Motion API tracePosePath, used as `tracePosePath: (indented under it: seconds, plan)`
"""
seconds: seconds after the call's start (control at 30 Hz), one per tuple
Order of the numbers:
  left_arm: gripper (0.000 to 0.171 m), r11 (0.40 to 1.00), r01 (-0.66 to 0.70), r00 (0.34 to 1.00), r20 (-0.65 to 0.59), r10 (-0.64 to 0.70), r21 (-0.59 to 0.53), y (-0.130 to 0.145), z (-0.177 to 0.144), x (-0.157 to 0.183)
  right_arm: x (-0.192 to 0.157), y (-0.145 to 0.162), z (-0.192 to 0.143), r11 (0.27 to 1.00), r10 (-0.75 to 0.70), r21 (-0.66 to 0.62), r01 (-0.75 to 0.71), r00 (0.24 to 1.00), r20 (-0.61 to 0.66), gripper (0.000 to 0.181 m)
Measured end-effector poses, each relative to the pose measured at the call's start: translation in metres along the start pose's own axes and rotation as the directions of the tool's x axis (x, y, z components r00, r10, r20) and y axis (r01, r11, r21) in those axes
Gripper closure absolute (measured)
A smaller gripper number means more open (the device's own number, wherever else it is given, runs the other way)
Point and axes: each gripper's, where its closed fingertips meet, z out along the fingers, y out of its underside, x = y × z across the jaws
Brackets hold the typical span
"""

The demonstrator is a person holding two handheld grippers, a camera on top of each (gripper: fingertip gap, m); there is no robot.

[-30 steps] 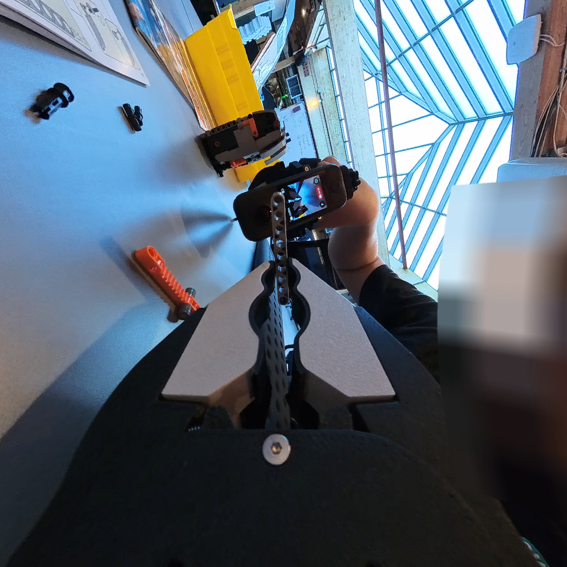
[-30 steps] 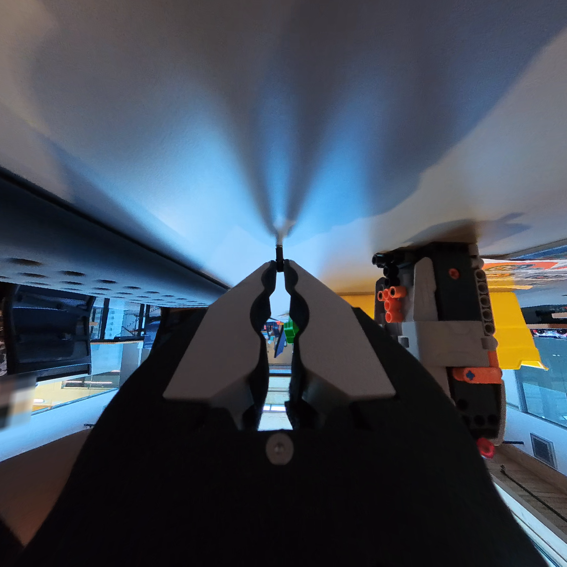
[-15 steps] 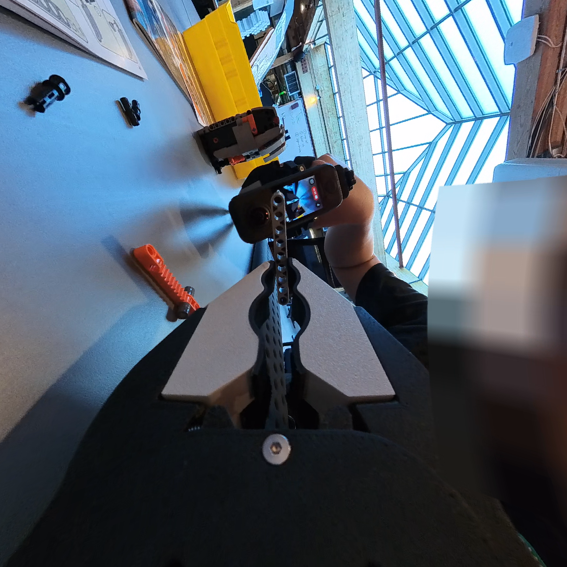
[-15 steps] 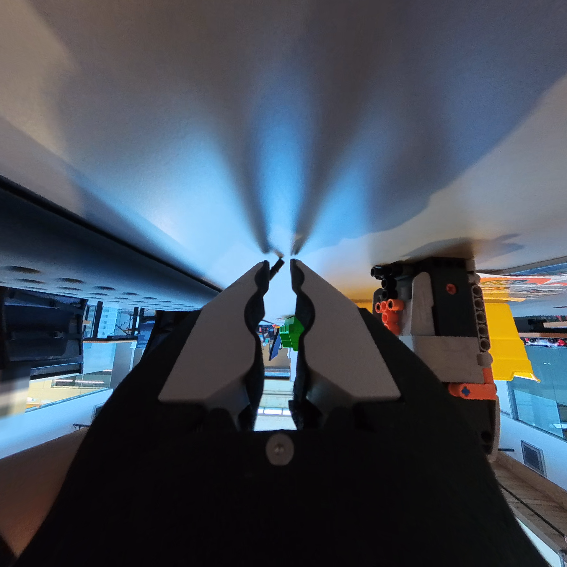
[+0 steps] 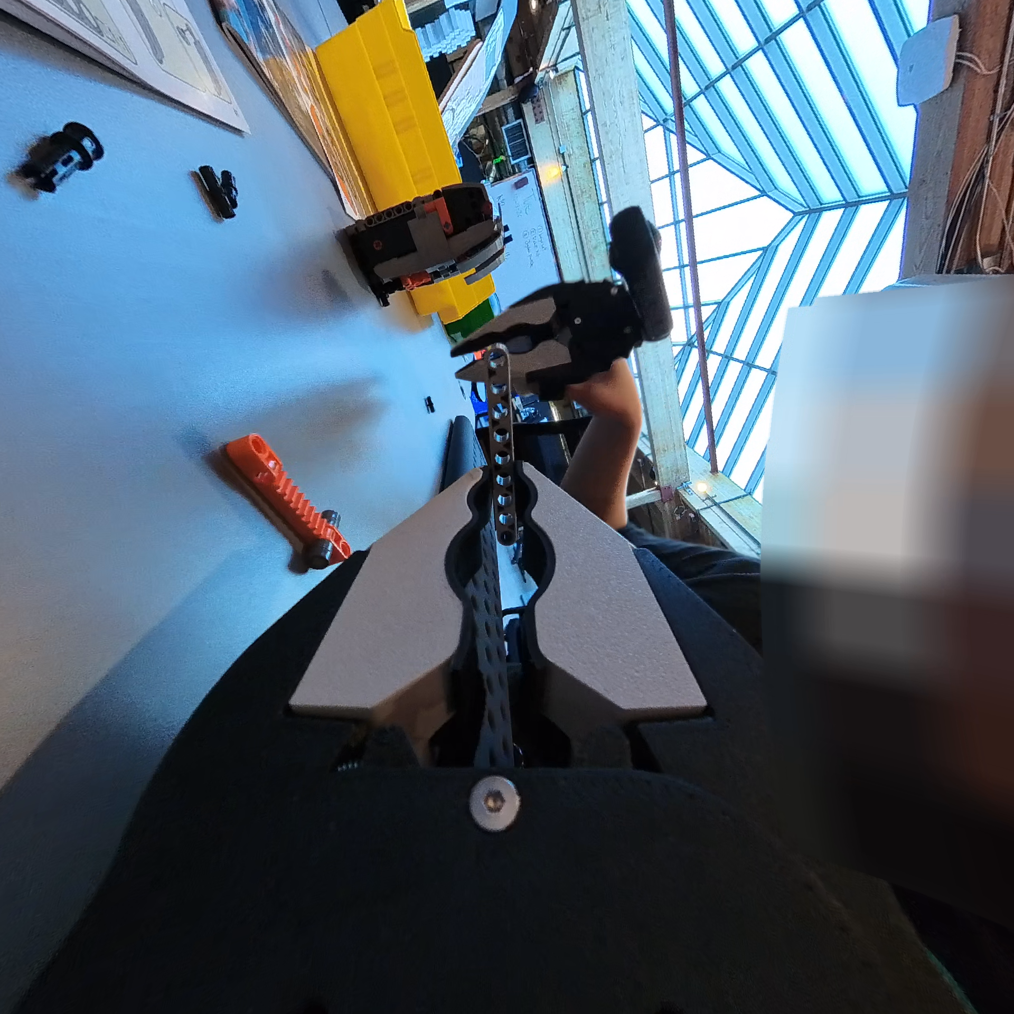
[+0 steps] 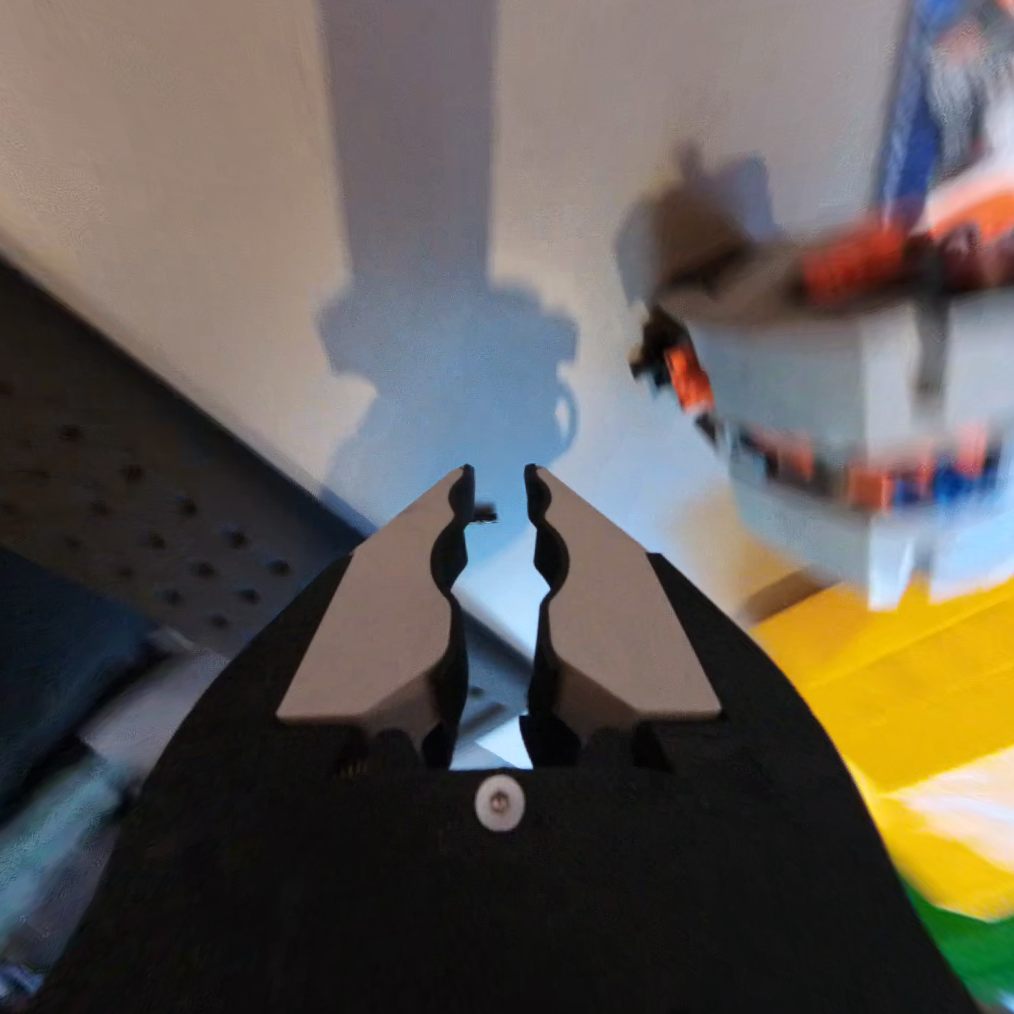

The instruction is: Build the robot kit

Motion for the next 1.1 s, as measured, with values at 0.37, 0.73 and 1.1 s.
tracePosePath:
  seconds: [0.37, 0.73, 1.1]
  plan:
    - [0.168, 1.000, -0.003, 1.000, 0.000, 0.003, -0.026, 0.003, 0.004, 0.001, -0.007, 0.059, 0.019, 0.683, 0.614, 0.420, -0.598, 0.781, 0.115, 0.155]
    - [0.168, 1.000, -0.012, 1.000, -0.013, 0.012, -0.024, 0.004, 0.003, 0.004, -0.013, 0.054, 0.034, 0.739, 0.571, 0.431, -0.518, 0.821, 0.008, 0.179]
    - [0.168, 0.999, -0.050, 0.998, -0.030, 0.049, -0.010, 0.002, 0.002, 0.010, -0.033, -0.008, 0.010, 0.957, -0.237, -0.169, 0.237, 0.971, 0.020, 0.179]
